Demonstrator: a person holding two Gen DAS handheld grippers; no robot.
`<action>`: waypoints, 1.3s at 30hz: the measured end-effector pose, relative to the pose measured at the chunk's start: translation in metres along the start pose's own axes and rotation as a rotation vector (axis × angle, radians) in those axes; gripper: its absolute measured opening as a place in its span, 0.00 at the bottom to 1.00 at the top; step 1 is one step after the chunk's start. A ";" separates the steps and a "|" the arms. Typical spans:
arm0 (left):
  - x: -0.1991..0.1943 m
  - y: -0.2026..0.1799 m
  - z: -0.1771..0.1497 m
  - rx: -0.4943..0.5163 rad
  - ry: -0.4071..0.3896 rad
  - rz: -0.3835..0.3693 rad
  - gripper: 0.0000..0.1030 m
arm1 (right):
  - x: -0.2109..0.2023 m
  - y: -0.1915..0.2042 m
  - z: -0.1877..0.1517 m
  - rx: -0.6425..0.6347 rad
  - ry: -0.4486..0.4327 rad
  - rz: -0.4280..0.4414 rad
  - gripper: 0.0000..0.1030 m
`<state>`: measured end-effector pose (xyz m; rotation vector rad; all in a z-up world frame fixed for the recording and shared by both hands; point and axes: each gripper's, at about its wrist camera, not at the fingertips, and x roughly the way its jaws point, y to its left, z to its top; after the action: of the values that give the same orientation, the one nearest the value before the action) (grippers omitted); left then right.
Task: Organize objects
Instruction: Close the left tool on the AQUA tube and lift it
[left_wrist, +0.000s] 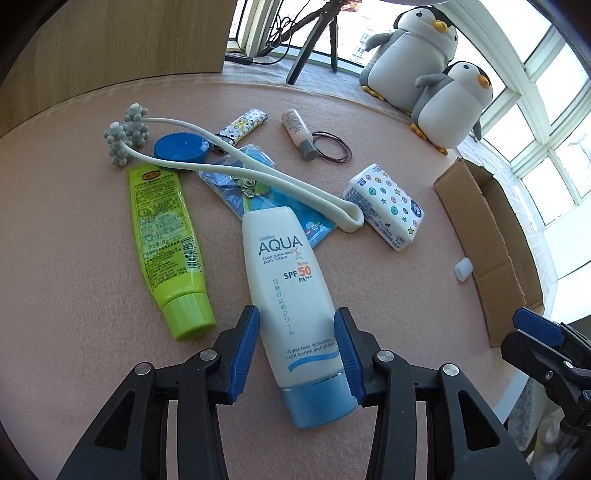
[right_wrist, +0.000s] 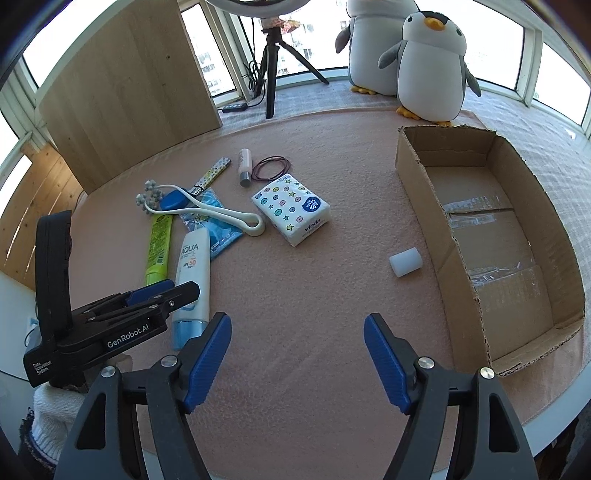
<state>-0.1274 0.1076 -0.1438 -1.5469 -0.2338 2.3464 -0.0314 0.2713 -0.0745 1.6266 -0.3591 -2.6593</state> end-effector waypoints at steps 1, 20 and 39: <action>0.000 0.000 -0.001 -0.001 -0.004 -0.006 0.44 | 0.000 0.000 0.000 -0.004 0.000 -0.001 0.69; -0.004 -0.012 -0.042 0.028 0.044 -0.082 0.74 | 0.045 0.009 0.010 -0.018 0.146 0.093 0.72; 0.004 -0.019 -0.042 0.069 0.109 -0.177 0.51 | 0.100 0.026 0.019 0.023 0.279 0.230 0.72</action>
<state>-0.0867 0.1252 -0.1580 -1.5491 -0.2510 2.1064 -0.0968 0.2376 -0.1489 1.8073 -0.5331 -2.2358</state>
